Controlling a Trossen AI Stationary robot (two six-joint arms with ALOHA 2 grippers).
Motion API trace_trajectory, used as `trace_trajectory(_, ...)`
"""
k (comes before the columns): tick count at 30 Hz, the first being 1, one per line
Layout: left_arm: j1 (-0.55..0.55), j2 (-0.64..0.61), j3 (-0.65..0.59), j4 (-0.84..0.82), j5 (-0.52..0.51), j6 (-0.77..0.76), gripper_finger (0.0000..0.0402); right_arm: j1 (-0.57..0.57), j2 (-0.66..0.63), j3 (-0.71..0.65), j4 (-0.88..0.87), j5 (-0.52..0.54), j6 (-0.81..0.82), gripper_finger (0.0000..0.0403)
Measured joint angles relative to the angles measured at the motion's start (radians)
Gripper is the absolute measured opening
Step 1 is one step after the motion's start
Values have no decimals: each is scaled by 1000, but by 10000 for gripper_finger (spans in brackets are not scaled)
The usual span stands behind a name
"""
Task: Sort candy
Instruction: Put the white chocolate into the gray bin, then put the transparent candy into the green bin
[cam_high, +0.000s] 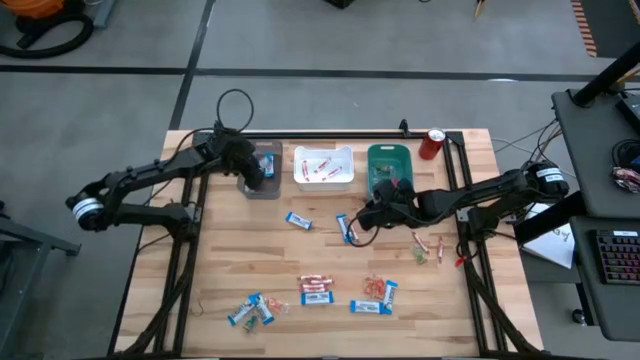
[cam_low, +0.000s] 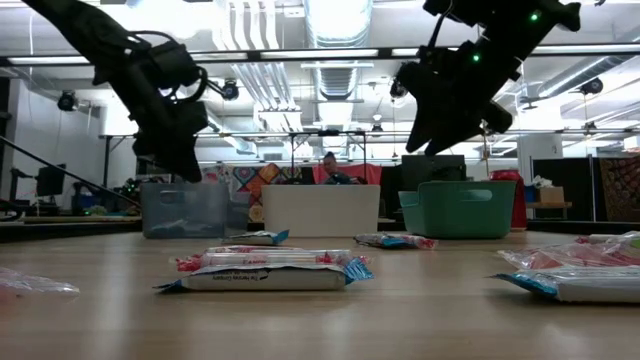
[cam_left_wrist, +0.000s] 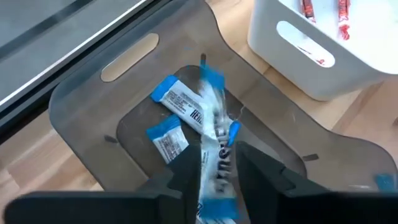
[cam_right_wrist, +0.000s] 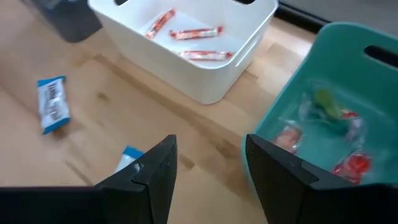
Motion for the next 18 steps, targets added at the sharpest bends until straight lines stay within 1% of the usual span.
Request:
trace_trajectory(5, -2, -1, 8, -7, -1, 0, 121, 17, 0, 13, 12, -58, 1, 183)
trace_trajectory(10, -29, -27, 11, -12, -3, 0, 138, 19, 0, 21, 40, -200, 29, 183)
trace_trajectory(15, -139, -89, 11, 4, -3, -24, 136, 35, 0, 23, 40, -351, 70, 183)
trace_trajectory(18, -239, -132, 11, 46, -3, -29, 133, 55, 0, 23, 40, -406, 112, 183)
